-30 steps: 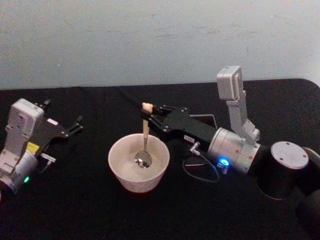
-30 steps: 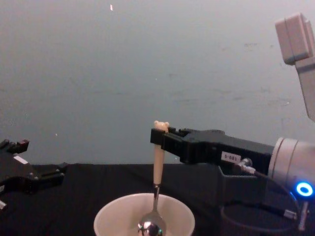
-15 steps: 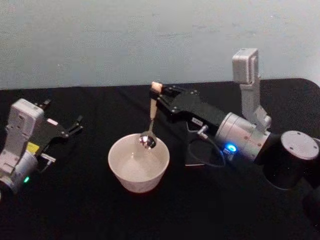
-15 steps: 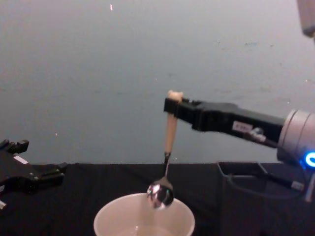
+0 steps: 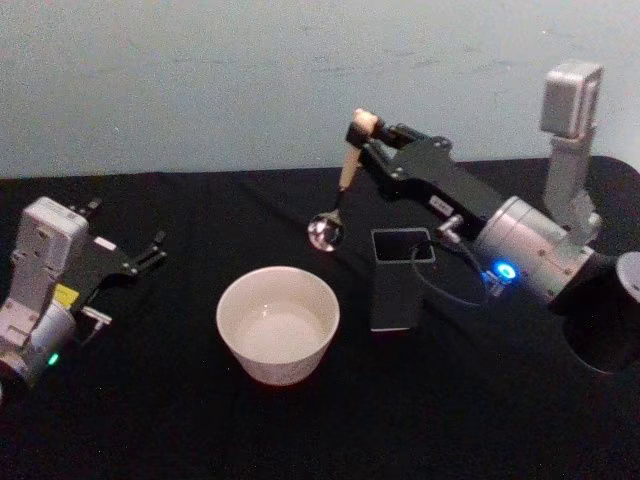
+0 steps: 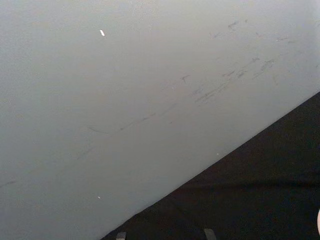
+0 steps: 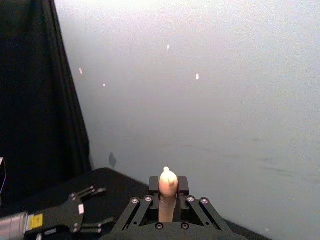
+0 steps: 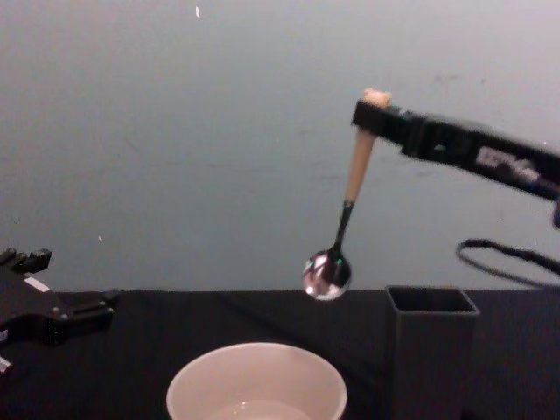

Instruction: Pick up the stirring spoon with one hand, stir inside the cup, then place it back in its original position.

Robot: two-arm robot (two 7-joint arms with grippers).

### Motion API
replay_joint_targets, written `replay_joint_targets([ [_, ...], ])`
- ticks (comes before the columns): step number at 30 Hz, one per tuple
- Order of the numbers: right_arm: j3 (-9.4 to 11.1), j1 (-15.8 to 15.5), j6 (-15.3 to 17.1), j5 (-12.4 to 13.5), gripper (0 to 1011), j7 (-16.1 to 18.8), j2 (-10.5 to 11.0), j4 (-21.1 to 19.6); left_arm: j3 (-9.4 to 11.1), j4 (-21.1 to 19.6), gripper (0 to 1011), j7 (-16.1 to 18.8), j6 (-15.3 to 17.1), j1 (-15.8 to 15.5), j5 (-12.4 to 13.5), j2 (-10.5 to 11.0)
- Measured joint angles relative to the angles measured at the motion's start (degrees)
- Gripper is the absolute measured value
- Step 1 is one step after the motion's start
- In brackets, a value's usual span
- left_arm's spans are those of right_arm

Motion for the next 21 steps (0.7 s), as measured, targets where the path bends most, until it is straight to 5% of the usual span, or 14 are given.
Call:
replay_joint_targets([
  [21, 6.0, -7.7, -0.6, 0.8, 214, -3.7, 5.0, -8.5, 0.0, 0.0, 1001, 0.0, 0.0, 0.0, 0.0, 0.0],
])
